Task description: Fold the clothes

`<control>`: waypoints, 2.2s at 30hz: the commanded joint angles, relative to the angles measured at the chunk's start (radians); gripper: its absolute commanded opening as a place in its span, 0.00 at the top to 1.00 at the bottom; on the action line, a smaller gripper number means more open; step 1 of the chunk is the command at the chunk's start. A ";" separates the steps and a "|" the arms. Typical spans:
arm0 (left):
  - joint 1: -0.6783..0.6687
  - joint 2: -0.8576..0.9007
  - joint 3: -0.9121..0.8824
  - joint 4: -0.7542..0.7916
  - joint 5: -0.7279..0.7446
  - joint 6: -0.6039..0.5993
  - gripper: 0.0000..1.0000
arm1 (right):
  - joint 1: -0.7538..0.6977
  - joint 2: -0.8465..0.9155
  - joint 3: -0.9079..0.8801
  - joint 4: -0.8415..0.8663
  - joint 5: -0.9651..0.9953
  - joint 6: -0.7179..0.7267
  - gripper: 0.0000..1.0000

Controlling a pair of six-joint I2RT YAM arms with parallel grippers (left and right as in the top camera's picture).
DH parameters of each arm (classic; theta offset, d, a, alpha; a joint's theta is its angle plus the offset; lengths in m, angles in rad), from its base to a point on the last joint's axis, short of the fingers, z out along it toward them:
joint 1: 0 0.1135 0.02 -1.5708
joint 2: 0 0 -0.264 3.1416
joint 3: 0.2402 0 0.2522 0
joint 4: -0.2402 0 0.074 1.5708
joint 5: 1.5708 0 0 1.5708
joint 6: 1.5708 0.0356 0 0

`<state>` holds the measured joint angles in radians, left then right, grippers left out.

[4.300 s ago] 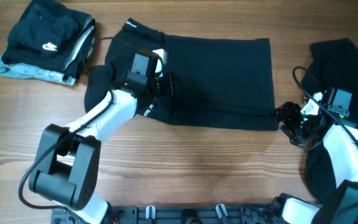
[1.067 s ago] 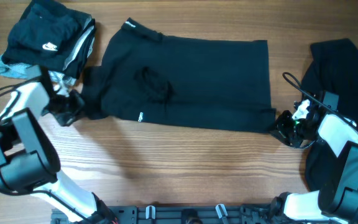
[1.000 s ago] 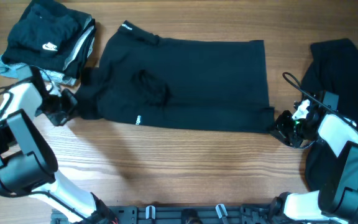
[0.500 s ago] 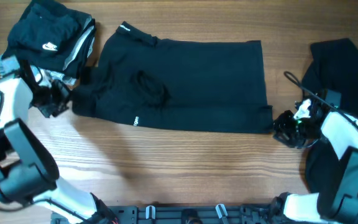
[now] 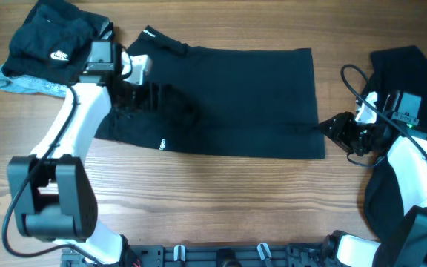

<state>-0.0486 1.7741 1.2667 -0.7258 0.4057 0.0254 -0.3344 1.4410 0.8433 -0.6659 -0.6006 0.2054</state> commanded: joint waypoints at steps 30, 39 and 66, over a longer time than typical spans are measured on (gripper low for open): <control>-0.227 0.100 0.027 0.076 -0.209 -0.270 0.57 | 0.025 0.008 0.013 -0.027 -0.026 -0.022 0.62; -0.231 0.179 0.027 0.117 -0.021 -0.270 0.96 | 0.025 0.008 0.013 -0.027 -0.025 -0.022 0.62; -0.222 0.110 0.079 0.069 -0.388 -0.478 0.62 | 0.025 0.008 0.013 -0.027 -0.018 -0.022 0.61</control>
<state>-0.2790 1.9442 1.2957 -0.6590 0.0296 -0.4511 -0.3145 1.4418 0.8433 -0.6945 -0.6060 0.2028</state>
